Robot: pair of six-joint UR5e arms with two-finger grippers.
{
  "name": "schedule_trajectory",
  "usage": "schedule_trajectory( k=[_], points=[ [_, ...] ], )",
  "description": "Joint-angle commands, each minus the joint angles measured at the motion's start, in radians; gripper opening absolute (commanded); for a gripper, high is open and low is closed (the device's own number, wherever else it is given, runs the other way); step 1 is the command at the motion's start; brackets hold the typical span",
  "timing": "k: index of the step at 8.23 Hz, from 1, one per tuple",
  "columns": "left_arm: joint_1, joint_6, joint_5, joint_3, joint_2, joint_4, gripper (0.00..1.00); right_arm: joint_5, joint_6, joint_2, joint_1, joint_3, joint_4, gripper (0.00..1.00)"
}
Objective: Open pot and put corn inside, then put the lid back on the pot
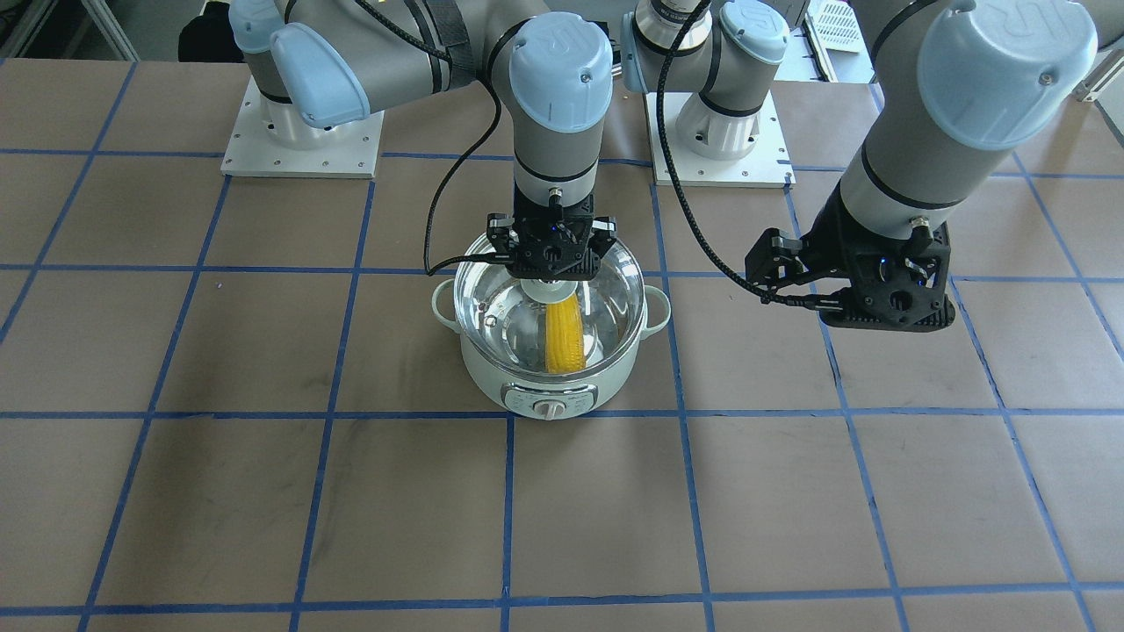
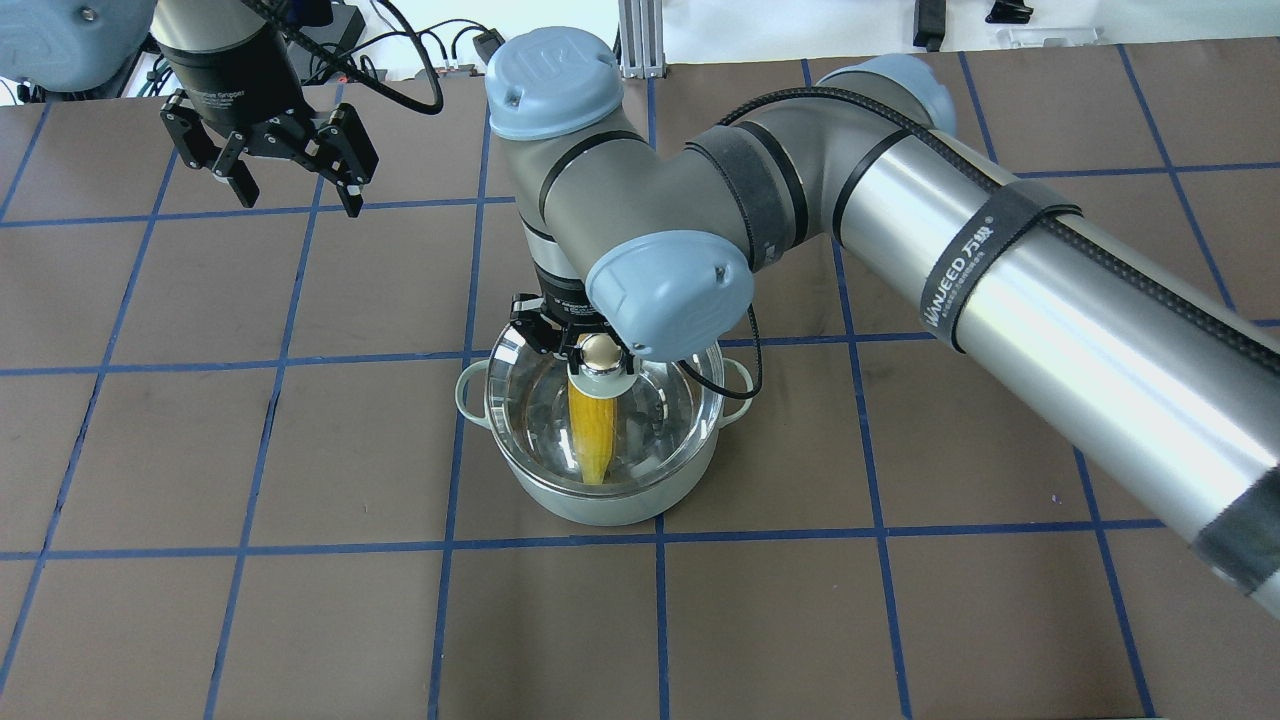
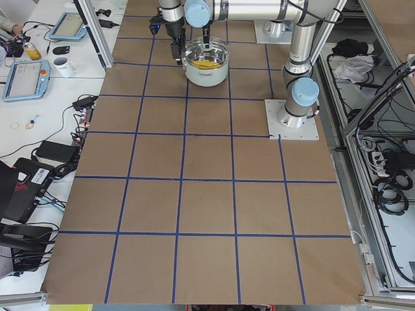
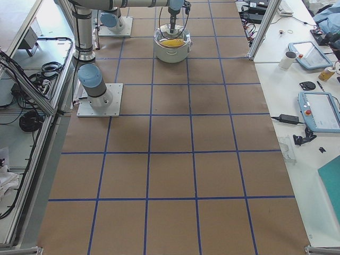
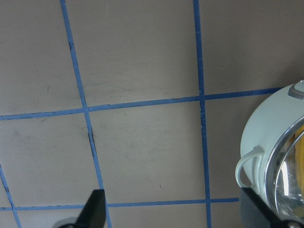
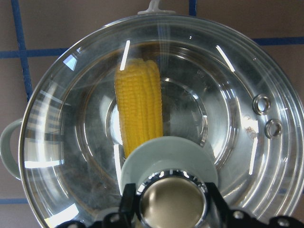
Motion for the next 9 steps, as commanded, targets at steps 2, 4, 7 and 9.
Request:
schedule_trajectory(
  k=[2,4,7,9],
  points=[
    [0.0,0.002,0.002,-0.006,0.0,0.001,1.0,0.0,-0.008,0.01,0.0,0.011,-0.028,0.26],
    [0.0,0.013,-0.027,-0.006,0.0,0.001,1.0,0.001,-0.005,0.013,0.0,0.012,-0.034,0.26],
    [0.0,0.007,-0.034,-0.009,-0.001,0.01,1.0,0.001,-0.005,0.013,0.0,0.011,-0.034,0.26],
    [0.0,-0.001,-0.032,-0.011,-0.001,0.012,1.0,0.001,-0.006,0.01,0.0,0.011,-0.034,0.26]
  ],
)
